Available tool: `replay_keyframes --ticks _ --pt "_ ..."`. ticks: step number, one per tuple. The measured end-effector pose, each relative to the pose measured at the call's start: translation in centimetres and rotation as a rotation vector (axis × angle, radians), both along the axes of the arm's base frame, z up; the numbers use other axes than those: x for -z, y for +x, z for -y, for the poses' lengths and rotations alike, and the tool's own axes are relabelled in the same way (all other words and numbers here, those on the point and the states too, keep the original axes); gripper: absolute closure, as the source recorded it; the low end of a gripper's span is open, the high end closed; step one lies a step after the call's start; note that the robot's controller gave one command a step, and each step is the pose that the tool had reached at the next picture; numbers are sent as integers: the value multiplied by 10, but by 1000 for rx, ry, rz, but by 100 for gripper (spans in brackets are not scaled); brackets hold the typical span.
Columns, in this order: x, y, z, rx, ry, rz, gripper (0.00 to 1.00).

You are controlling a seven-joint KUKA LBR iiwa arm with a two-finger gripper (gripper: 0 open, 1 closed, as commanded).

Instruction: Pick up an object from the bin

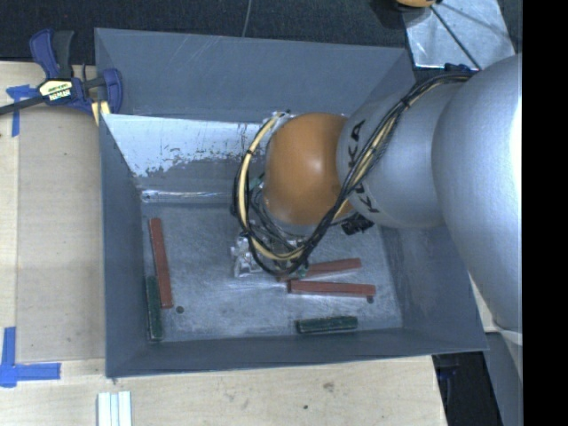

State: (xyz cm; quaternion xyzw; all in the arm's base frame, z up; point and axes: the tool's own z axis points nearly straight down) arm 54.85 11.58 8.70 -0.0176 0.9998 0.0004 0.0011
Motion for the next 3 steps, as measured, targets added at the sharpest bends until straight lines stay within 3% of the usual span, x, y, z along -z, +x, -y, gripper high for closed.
replay_keyframes --ticks 1,2,3 --pt "0 0 0 1 0 0 100" --pt "-163 24 6 -257 0 9 100" --pt "-160 23 6 -256 0 2 100"
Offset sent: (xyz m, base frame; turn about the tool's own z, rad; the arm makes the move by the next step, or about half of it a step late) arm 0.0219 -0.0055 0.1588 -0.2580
